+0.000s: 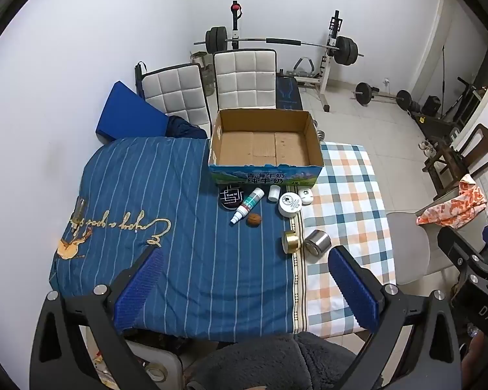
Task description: Organize rigid objects
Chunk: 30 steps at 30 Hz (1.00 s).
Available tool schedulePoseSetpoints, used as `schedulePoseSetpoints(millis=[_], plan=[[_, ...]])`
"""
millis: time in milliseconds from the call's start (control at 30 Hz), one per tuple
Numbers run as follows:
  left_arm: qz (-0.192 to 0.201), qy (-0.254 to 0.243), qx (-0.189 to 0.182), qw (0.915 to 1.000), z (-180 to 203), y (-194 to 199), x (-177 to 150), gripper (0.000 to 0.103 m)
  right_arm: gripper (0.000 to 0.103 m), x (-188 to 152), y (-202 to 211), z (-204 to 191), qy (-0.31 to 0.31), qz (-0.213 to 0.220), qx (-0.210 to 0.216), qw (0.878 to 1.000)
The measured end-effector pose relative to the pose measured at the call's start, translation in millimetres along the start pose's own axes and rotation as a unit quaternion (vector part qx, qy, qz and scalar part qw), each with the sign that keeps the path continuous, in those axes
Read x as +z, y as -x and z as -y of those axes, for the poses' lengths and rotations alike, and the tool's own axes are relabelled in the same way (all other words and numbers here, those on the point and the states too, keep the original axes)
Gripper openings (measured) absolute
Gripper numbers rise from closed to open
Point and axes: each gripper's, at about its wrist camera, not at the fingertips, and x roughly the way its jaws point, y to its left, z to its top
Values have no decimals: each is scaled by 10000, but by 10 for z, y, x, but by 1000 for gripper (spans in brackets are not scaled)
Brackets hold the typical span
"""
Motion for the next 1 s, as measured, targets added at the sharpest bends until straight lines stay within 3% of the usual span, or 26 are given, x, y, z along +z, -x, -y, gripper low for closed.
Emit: schedulePoseSetpoints(millis=[1000], plan=[[128, 14, -107, 9999, 26, 116, 62, 103, 103, -7, 88, 41, -128, 79, 66, 9999]])
